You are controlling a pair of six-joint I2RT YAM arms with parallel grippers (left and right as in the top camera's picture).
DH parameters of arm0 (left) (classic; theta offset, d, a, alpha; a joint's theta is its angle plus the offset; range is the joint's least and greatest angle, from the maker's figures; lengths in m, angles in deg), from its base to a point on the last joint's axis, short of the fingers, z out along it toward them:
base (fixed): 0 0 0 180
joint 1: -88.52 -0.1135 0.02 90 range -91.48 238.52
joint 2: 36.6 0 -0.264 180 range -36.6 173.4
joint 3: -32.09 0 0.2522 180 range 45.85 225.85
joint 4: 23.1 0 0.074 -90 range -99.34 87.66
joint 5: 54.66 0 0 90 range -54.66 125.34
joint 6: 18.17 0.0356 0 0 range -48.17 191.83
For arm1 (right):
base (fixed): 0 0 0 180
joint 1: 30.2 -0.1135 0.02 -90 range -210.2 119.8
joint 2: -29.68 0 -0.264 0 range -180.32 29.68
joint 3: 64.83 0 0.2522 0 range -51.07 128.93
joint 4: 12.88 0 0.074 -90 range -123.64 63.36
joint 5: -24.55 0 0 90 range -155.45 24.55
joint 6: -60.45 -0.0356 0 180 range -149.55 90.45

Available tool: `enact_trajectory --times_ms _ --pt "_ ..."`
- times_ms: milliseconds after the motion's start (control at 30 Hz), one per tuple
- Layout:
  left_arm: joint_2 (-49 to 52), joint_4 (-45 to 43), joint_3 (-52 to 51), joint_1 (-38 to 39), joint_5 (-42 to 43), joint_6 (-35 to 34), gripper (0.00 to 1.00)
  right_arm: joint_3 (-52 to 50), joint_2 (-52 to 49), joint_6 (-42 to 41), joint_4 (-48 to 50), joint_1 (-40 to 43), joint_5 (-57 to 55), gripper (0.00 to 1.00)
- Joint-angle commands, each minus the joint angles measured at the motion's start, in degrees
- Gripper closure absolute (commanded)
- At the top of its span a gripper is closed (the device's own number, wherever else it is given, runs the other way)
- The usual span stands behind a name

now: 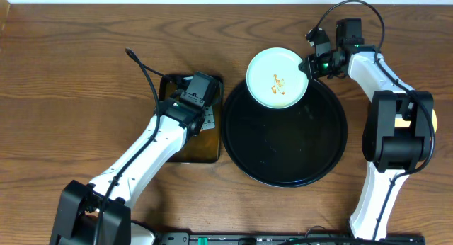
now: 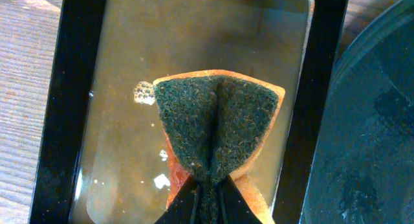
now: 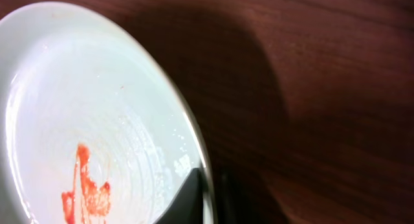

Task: Clean dirty plates on tray and stack at the side
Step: 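Reach the right gripper to the pale-green plate's top rim and grip, then pull the pale-green plate toward the round tray center with the right gripper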

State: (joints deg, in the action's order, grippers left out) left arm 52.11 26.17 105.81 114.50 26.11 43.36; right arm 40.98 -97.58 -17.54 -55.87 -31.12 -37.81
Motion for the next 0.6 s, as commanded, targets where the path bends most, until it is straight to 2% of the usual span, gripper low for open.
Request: enact_trajectory --times_ms 0,267,567 --pt "-0.72 -0.13 -0.22 -0.31 -0.9 0.37 0.92 -0.44 -0.28 -0.48 -0.11 -1.01 2.32 0.97" --pt "-0.72 -0.2 -0.22 -0.31 -0.9 0.37 0.92 -0.39 4.79 -1.7 -6.08 -0.5 2.6 0.99" --pt "-0.72 -1.7 -0.22 -0.31 -0.85 0.39 0.92 -0.42 9.62 -2.36 -26.12 -1.79 2.4 0.99"
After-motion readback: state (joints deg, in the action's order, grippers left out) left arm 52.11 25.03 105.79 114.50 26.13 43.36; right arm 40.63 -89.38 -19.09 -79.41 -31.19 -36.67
